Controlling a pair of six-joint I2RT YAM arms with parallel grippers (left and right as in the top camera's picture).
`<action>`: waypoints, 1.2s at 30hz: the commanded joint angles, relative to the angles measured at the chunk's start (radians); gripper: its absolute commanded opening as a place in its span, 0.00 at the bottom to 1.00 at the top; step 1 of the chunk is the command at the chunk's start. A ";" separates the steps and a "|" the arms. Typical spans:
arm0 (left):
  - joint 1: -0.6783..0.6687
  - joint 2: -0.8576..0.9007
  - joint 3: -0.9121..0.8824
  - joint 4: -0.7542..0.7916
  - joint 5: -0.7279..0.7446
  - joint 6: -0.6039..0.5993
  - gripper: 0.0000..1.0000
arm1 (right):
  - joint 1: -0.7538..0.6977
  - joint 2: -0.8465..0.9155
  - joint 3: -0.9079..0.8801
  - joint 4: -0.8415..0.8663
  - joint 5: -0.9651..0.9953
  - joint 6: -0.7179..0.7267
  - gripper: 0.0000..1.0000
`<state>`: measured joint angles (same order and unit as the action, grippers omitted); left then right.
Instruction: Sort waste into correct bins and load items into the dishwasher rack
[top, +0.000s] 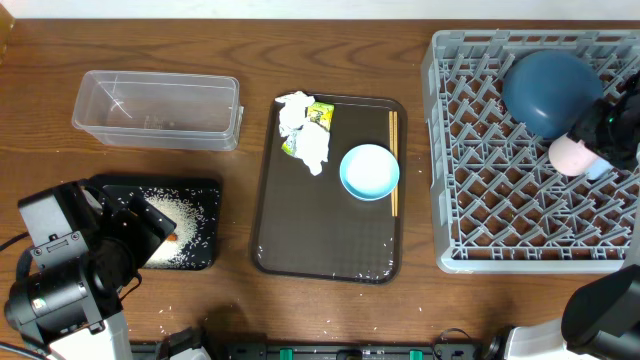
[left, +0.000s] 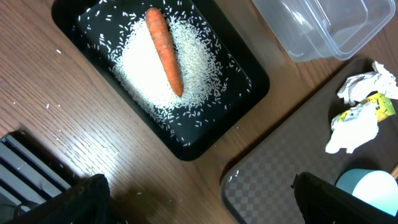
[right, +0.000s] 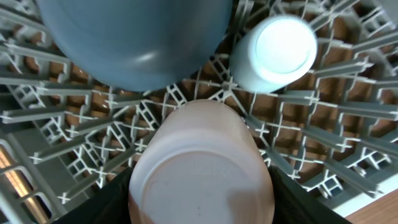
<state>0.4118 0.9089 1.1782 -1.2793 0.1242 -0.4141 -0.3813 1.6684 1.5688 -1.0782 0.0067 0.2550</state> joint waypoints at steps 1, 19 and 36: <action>0.004 0.000 -0.002 -0.003 -0.013 0.010 0.97 | -0.003 0.001 -0.019 0.013 -0.008 -0.005 0.61; 0.004 0.000 -0.002 -0.003 -0.013 0.010 0.97 | 0.055 -0.010 -0.019 0.013 -0.161 -0.019 0.71; 0.004 0.000 -0.002 -0.003 -0.013 0.010 0.96 | 0.705 0.032 -0.019 0.159 -0.147 -0.023 0.85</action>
<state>0.4118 0.9089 1.1782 -1.2793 0.1238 -0.4141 0.2317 1.6733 1.5517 -0.9184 -0.2638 0.2176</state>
